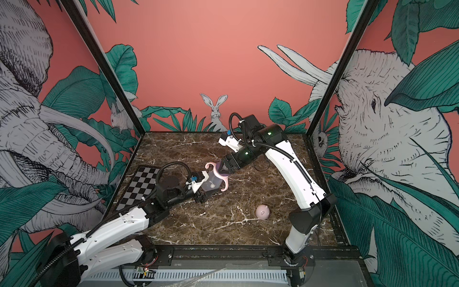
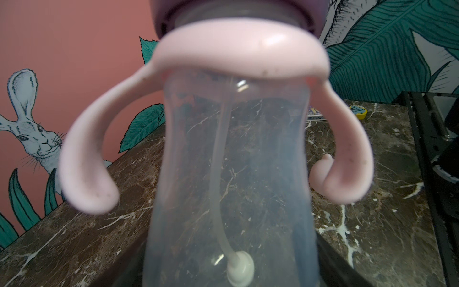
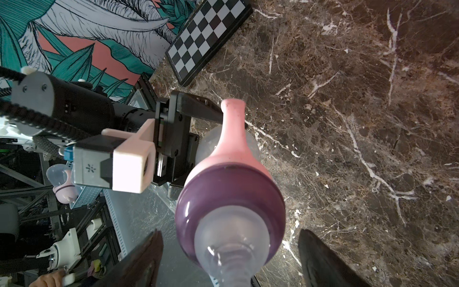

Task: Assemble the baby bottles
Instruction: Screw the nipple onto the baby bottle.

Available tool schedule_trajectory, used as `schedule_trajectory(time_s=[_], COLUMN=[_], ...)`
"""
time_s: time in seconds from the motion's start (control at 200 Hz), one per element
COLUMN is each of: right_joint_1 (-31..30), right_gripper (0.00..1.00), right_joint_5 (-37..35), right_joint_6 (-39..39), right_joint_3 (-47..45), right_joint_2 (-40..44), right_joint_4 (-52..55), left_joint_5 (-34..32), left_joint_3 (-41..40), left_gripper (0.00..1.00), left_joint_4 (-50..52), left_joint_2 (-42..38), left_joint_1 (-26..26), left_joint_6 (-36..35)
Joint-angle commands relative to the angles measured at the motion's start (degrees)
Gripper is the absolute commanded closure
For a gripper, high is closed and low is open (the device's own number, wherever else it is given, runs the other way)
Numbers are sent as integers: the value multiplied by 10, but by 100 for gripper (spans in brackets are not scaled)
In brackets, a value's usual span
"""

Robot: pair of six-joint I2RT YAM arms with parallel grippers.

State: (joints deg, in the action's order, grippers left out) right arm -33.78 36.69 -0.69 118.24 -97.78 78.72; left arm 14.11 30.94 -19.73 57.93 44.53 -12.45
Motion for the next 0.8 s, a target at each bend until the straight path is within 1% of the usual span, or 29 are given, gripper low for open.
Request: schedule_trajectory(time_s=[0.0,0.385,0.455,0.585,0.635,0.67,0.75,0.795], right_joint_1=[-6,-15,-15,-15,-16,-16,-16,-16], right_gripper=[17,22,26,27,27,23,21,18], right_joint_5=[15,22,22,22,24,24,23,22], right_joint_6=[-17,-17,-17,-17,-17,-18,-20,-21], right_joint_3=[-7,3,4,7,10,13,22,26], right_joint_2=[-6,-18,-19,-18,-19,-19,-22,-23], right_joint_4=[7,8,8,7,7,8,15,15], left_joint_5=[4,3,3,3,3,4,4,4], left_joint_3=[20,28,29,30,29,29,28,27], left_gripper=[52,52,52,52,52,52,53,53], left_joint_4=[-18,-21,-22,-22,-23,-22,-22,-22], left_joint_2=[-15,-4,-1,2,3,4,5,4], left_joint_1=[-2,-2,-2,-2,-2,-2,-2,-2], left_joint_6=[-2,-5,-6,-8,-8,-9,-9,-12])
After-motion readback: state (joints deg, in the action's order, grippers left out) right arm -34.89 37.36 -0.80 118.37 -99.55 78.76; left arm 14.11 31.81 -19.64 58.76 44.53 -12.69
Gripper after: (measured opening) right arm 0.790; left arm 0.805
